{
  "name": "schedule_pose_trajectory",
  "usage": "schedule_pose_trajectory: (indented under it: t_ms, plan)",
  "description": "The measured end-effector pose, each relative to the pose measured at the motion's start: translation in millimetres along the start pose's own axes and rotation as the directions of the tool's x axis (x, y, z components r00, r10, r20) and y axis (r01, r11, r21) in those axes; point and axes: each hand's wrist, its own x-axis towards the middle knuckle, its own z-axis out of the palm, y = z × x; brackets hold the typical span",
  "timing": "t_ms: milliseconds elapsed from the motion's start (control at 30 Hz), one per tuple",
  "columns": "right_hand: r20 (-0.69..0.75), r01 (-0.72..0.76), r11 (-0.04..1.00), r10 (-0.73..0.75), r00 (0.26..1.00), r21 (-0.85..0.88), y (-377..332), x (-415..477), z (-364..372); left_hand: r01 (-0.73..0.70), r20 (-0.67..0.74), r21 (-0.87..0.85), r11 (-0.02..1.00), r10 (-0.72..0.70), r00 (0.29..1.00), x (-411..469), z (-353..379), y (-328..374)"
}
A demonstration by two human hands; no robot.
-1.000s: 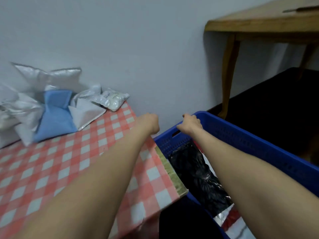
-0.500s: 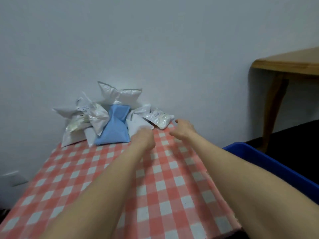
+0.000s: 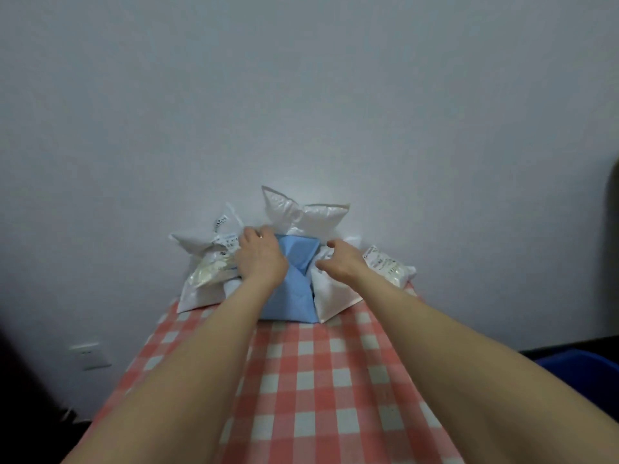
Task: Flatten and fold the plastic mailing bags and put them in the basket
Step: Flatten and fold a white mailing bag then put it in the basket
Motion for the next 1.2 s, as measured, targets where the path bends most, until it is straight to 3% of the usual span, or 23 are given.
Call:
schedule_pose_trajectory:
  t_ms: [133,233,400,567,767,1033,1200]
  plan:
    - [0.051,0.026,0.992,-0.032,0.998,0.123,-21,21,23,0.256,0.105,-0.180,0.950,-0.240,0.965,26,0,-22]
    - [0.089,0.024,0.987,-0.039,0.995,0.159,-27,33,42,0.364,0.190,-0.255,0.896,-0.322,0.927,40,13,-40]
    - [0.095,0.024,0.985,-0.041,0.995,0.170,-27,34,55,0.295,0.060,-0.375,0.879,-0.294,0.954,43,15,-55]
    - [-0.011,0.071,0.978,-0.070,0.997,0.199,-31,13,36,0.176,-0.119,-0.414,0.893,-0.244,0.962,32,-20,-46]
    - [-0.084,0.103,0.935,-0.079,0.993,0.340,-19,-32,0,-0.011,-0.017,-0.548,0.836,0.002,1.000,-20,-27,-17]
    - [-0.010,0.019,0.927,-0.016,1.000,0.374,21,-86,-23,-0.095,-0.128,-0.560,0.823,0.027,0.991,-82,-38,19]
    - [0.034,0.002,0.883,-0.020,0.999,0.469,22,-125,-31,-0.049,0.031,-0.650,0.758,0.090,0.995,-109,-42,20]
